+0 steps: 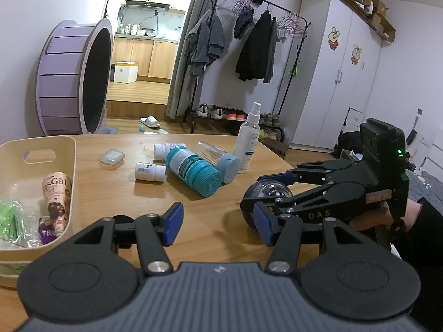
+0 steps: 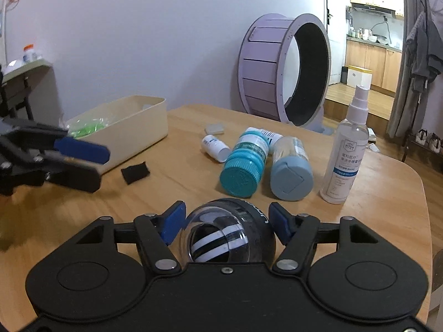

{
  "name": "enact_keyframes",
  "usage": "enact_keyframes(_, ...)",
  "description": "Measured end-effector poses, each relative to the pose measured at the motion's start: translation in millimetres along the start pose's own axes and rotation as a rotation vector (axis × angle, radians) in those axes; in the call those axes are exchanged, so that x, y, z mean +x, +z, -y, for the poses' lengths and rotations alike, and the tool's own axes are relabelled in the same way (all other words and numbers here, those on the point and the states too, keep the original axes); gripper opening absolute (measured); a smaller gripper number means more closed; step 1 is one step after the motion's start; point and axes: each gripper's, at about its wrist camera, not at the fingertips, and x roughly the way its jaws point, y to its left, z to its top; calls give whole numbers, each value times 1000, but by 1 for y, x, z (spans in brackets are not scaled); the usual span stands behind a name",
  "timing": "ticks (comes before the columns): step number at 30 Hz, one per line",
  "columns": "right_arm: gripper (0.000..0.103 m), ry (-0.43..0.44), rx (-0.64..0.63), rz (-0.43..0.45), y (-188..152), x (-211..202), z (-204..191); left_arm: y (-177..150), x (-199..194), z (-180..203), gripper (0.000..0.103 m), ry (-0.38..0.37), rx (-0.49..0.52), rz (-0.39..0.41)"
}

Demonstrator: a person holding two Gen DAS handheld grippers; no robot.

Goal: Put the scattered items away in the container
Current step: 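Lift the black-and-clear ball with the right gripper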

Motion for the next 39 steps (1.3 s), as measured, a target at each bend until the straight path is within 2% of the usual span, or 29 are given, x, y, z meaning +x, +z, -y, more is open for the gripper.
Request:
enact_keyframes(10, 71, -93, 12, 40, 4, -2, 4, -1, -2, -2, 55, 1, 1, -2)
enact_keyframes(16, 71, -132, 5, 40, 4, -3, 7, -1, -2, -2, 55, -3, 5, -4)
enact_keyframes(23, 71, -71, -52, 59, 5, -36, 0, -2, -1, -3, 55, 0, 7, -9)
enact_keyframes(26, 78, -43, -130, 60, 1, -48, -11, -2, 0, -1, 55, -2, 12, -13)
enact_keyframes(28, 86, -24, -173, 44, -1, -51, -19, -3, 1, 1, 55, -3, 15, -15)
enact_keyframes(32, 86, -4, -215, -3, -6, -40, -33, -2, 2, 3, 55, -7, 18, -14)
enact_keyframes(34, 81, 15, -225, -74, -9, -26, -37, -2, 2, 3, 55, -9, 20, -12)
enact_keyframes(36, 74, -2, -239, -118, -13, -17, -40, -2, 2, 3, 55, -6, 21, -11)
enact_keyframes(39, 71, 13, -189, -119, -14, -15, -36, -1, 1, 0, 55, -1, 15, -9)
